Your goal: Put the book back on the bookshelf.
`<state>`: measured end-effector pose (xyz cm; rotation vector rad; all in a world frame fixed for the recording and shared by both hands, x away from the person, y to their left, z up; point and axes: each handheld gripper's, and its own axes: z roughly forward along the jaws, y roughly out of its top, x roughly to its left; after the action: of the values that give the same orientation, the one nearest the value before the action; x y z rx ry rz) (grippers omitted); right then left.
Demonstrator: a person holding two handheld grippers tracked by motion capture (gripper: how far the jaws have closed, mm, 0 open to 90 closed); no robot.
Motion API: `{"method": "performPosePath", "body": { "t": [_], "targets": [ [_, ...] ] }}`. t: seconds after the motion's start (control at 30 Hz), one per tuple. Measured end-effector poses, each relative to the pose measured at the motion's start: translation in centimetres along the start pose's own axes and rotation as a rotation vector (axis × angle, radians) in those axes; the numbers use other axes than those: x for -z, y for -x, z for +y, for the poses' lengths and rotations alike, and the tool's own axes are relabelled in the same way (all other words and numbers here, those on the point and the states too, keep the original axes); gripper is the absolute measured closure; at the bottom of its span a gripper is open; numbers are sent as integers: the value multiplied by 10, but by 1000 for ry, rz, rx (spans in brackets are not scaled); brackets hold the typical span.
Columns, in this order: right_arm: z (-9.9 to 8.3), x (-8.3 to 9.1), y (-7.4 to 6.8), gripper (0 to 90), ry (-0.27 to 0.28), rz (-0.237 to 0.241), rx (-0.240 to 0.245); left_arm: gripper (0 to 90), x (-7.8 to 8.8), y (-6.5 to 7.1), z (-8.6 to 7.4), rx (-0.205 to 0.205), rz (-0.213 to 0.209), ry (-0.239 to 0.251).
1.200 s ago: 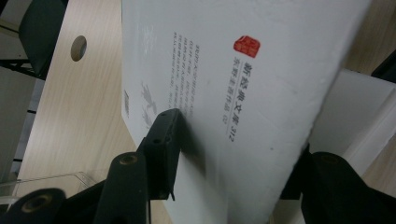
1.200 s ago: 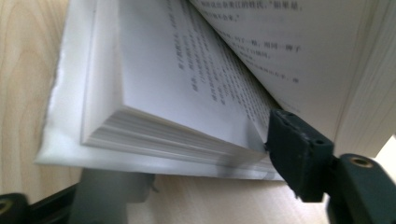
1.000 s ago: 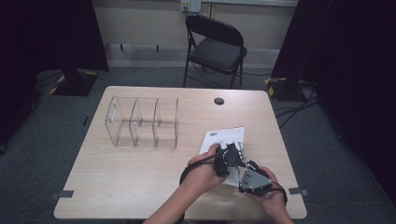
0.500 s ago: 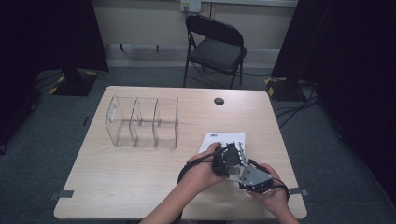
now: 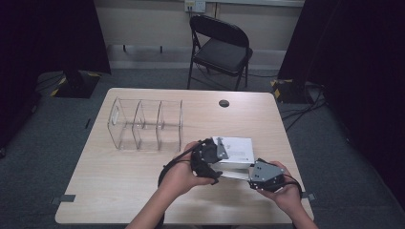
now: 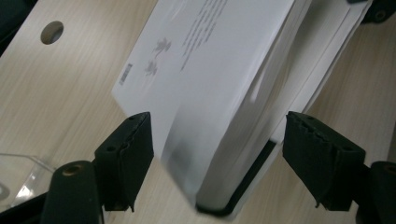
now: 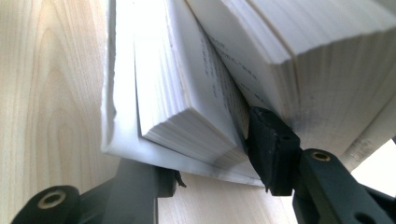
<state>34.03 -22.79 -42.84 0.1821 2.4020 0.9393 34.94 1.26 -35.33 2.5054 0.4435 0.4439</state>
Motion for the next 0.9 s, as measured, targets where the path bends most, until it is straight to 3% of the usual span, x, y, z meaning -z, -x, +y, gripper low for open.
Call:
{"method": "performPosePath", "body": {
  "t": [0.13, 0.33, 0.67, 0.9],
  "targets": [
    [1, 3, 5, 563, -5, 16, -11, 225, 6, -3, -23, 37, -6, 14],
    [3, 6, 11, 563, -12, 42, -29, 208, -5, -4, -53, 83, -29, 7],
    [5, 11, 19, 563, -17, 83, -49, 204, -29, -3, -80, 118, -59, 11],
    [8, 17, 27, 567, -36, 119, -72, 200, -47, -2, -97, 147, -65, -20]
  ]
}}
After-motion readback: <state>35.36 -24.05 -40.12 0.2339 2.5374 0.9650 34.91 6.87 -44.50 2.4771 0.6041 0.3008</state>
